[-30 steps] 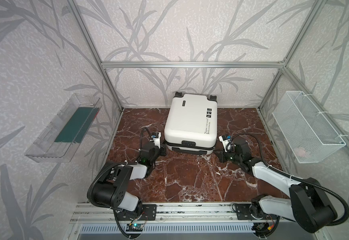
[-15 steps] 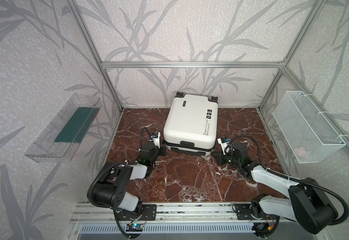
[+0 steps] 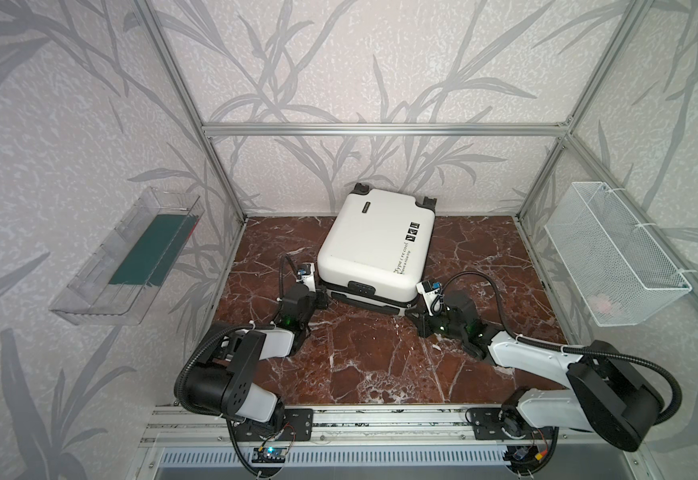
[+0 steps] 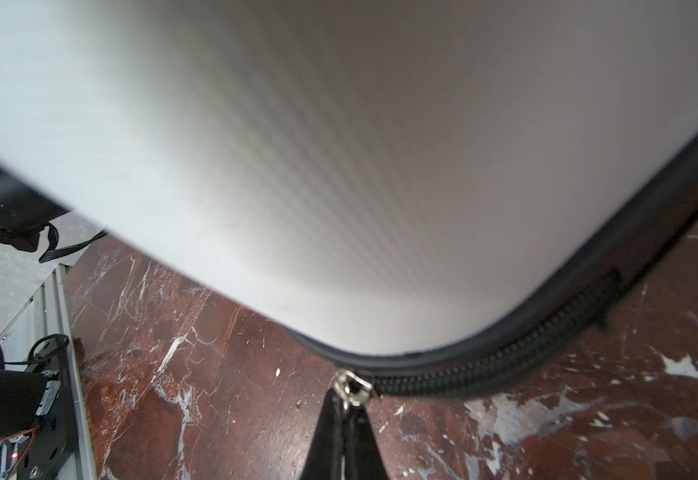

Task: Pack the luggage
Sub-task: 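Pull the zipper pull along the near seam toward the left gripper with right gripper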

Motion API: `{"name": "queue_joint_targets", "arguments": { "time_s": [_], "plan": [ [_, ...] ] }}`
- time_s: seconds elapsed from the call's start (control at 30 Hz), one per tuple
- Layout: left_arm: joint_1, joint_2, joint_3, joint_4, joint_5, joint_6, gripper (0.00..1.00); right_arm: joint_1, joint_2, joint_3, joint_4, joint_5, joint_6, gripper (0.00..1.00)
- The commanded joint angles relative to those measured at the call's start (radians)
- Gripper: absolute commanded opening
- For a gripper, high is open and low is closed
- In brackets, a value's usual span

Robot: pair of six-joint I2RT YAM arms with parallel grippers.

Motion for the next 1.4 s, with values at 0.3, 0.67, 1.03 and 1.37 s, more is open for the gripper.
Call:
{"name": "queue_joint_targets", "arguments": {
  "time_s": [0.3, 0.67, 1.03, 1.37],
  "plan": [
    [-0.108, -0.06, -0.031, 0.077, 0.231, 0.008, 0.0, 0.009, -0.066, 0.006, -0.01, 0.095, 0.04, 0.0],
    [-0.18, -0.079, -0.04, 0.072, 0.213, 0.012, 0.0, 0.01, -0.154, -0.067, 0.082, 0.011, 0.11, 0.0],
    [-0.235, -0.065, -0.044, 0.105, 0.182, 0.006, 0.0, 0.145, -0.059, 0.017, 0.084, 0.116, 0.071, 0.0],
    [-0.269, -0.059, -0.04, 0.108, 0.182, 0.006, 0.0, 0.184, -0.026, 0.071, 0.071, 0.155, 0.053, 0.0]
  ]
}}
